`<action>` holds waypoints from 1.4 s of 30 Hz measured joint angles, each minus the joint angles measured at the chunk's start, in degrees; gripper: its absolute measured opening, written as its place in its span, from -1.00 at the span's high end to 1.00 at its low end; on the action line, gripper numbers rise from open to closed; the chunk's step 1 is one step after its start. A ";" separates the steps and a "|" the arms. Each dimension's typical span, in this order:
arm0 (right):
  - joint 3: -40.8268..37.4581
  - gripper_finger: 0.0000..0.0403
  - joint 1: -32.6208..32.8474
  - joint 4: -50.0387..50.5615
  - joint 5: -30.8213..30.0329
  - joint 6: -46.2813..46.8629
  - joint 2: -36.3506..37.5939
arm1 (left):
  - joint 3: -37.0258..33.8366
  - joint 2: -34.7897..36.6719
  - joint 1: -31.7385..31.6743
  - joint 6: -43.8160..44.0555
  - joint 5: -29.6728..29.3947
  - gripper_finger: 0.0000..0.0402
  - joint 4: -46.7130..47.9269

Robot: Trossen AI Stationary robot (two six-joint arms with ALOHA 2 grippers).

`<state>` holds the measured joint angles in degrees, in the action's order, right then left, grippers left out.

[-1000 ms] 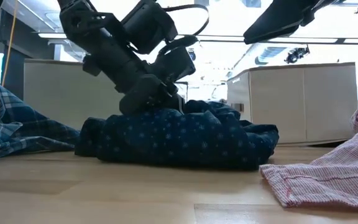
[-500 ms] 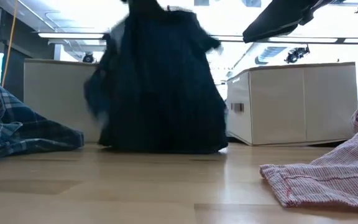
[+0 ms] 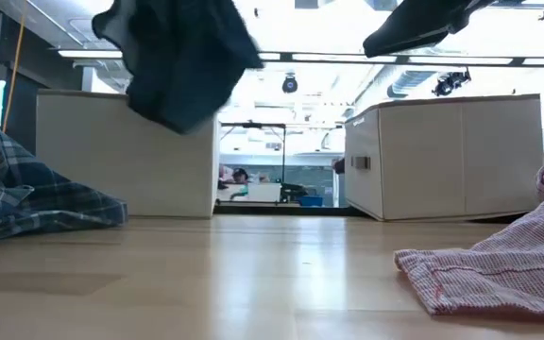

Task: Sort clothes
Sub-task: Put the dark blue shirt into the left laundry bin

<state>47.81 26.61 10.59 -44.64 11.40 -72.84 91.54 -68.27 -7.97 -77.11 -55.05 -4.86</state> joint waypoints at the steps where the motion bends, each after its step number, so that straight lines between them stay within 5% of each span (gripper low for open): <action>1: 0.00 0.19 0.00 -0.27 -0.44 -0.24 0.00 | 0.36 -0.13 -2.55 -1.51 2.34 0.92 -2.63; 6: 0.00 0.19 0.00 -0.24 -0.74 -0.34 0.00 | 2.10 -1.33 -13.35 1.78 11.18 0.92 -1.94; 9: 0.00 0.19 -0.22 -0.19 -0.73 -0.33 0.00 | 2.10 -2.80 -18.92 8.31 13.28 0.92 6.22; 15: 0.00 0.19 -0.37 0.00 -0.72 0.08 0.00 | 1.98 -7.08 -25.33 27.71 16.57 0.90 38.15; 22: 0.00 0.19 -0.37 0.46 -0.70 0.10 0.00 | 0.97 -14.44 -26.29 52.55 34.96 0.83 76.68; 29: 0.00 0.19 -0.37 0.48 -0.65 0.82 0.00 | -13.56 -19.25 -31.11 53.35 27.22 0.82 60.62; 35: 0.00 0.19 -0.37 0.79 0.18 1.66 0.00 | -22.55 -25.69 -36.84 55.67 27.73 0.79 45.52; 42: 0.00 0.19 -0.37 0.77 0.19 1.72 0.00 | -23.05 -29.26 -40.97 60.69 31.90 0.36 45.82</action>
<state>47.81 26.24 11.35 -44.45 13.13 -72.84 68.50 -97.52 -48.94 -16.42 -23.15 40.96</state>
